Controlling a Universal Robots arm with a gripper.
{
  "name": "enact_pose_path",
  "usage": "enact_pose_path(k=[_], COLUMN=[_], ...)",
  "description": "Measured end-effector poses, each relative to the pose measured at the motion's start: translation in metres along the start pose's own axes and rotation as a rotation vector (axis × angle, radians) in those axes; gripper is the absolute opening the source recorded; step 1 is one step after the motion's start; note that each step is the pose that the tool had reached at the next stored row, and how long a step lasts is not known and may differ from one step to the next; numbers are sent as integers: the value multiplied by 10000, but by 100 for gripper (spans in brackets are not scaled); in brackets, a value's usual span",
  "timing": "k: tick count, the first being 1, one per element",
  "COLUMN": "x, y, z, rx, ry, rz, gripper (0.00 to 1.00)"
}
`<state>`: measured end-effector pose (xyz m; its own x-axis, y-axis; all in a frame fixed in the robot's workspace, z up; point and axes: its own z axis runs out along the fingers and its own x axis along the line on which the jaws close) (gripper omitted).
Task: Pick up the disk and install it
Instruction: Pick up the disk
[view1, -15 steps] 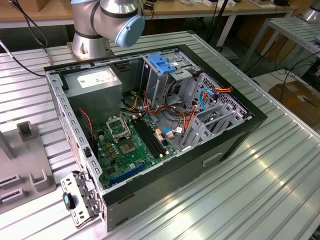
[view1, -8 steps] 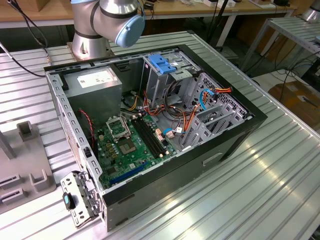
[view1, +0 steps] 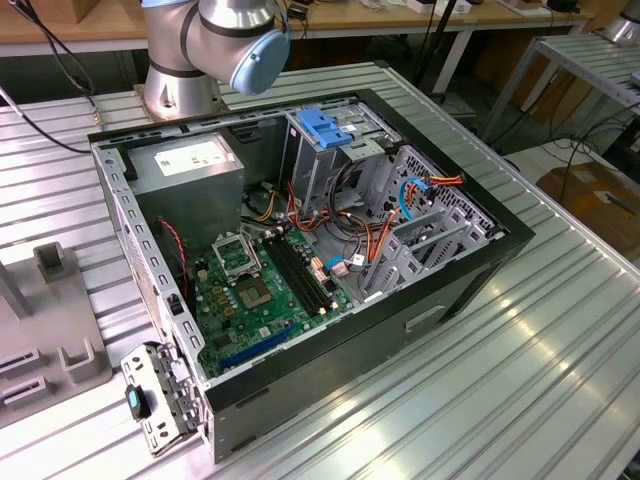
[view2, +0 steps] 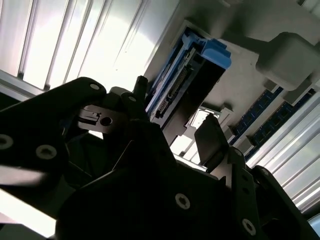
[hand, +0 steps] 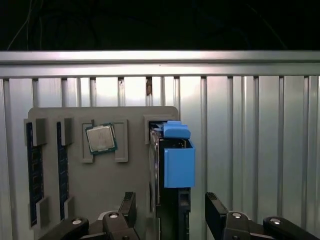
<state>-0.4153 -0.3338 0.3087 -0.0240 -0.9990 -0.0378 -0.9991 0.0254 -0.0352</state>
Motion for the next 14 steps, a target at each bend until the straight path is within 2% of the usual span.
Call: enact_pose_path(k=[4, 6, 7, 8, 11, 12, 13, 14], x=[-4, -15, -16, -16, -16, -16, -15, -16], y=[4, 5, 4, 4, 4, 4, 5, 4], z=[49, 51, 53, 52, 52, 53, 53, 53], rx=[-1, -4, -5, -7, -7, -30, -96, -99], ry=[-10, -66, -238, -283, -294, -297, -294, -294], rz=[3, 3, 10, 12, 12, 13, 16, 17], gripper=[66, 66, 66, 66, 66, 66, 66, 66])
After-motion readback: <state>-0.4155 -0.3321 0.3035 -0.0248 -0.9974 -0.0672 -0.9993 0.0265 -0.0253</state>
